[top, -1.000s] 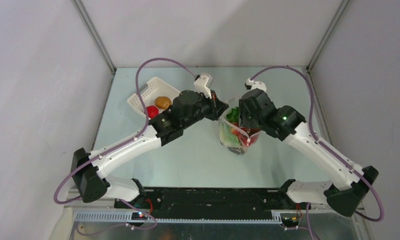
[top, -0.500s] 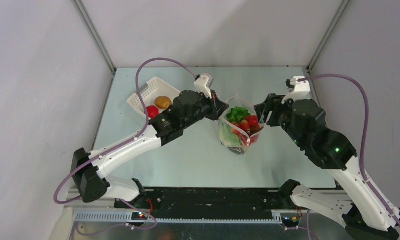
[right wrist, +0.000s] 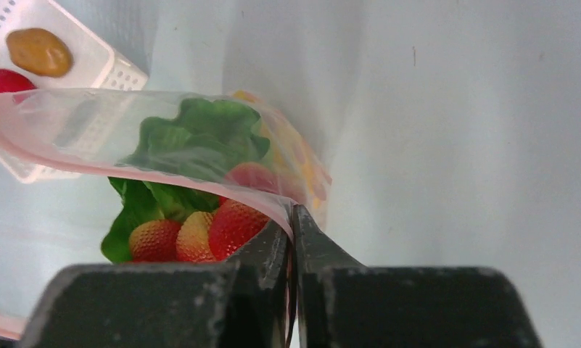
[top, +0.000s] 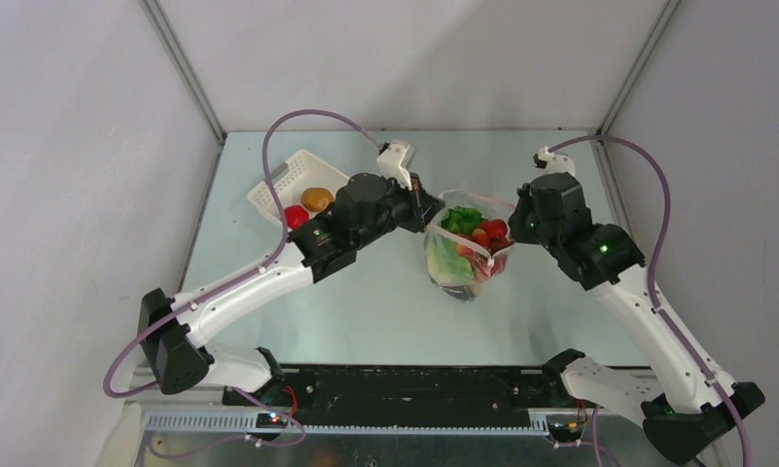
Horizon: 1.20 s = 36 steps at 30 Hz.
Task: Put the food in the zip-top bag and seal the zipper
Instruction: Adjust the zipper food storage bag at the center of the board.
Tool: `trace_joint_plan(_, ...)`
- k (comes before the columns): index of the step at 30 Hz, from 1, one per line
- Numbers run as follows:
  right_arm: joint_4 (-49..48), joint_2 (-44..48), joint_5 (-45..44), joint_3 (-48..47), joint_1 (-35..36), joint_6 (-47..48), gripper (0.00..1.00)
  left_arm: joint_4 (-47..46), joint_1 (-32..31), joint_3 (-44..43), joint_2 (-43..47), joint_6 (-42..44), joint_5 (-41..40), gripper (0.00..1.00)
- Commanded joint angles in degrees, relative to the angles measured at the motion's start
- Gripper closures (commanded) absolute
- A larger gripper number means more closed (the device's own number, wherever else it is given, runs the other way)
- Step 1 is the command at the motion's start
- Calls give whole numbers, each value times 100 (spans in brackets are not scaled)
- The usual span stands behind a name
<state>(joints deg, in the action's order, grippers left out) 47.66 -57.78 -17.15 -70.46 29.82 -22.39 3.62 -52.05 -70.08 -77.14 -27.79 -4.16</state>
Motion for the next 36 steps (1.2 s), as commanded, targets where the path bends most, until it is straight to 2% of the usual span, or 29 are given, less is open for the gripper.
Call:
trace_joint_plan(1,-484,148,241,-83,-94,-18,100,-258,-24,-386,162,164,-150,100)
trace_joint_plan(6,-848,232,1254,-261,70,130,100,-207,-30,-617,16,138,-45,100)
trace_joint_plan(11,-1331,58,2896,-352,333,389,100,-324,-35,-691,-3,100,107,100)
trace_joint_plan(14,-1424,-180,3579,-502,467,530,100,-330,-42,-689,28,95,120,100)
trace_joint_plan(16,-1315,-270,3359,-613,557,551,100,-300,-48,-660,105,111,28,100)
trace_joint_plan(21,-681,-129,489,-644,577,370,99,-271,-46,-448,510,271,-449,100)
trace_joint_plan(24,-173,-121,-426,-621,391,86,97,-278,-47,-303,729,383,-757,100)
trace_joint_plan(26,66,-123,-685,-614,242,-92,97,-311,-42,-195,868,424,-959,100)
trace_joint_plan(31,16,-15,-508,-467,85,-123,96,-327,-46,-46,1001,458,-1056,100)
trace_joint_plan(36,-594,68,841,-295,88,123,97,-329,-45,-90,815,426,-969,100)
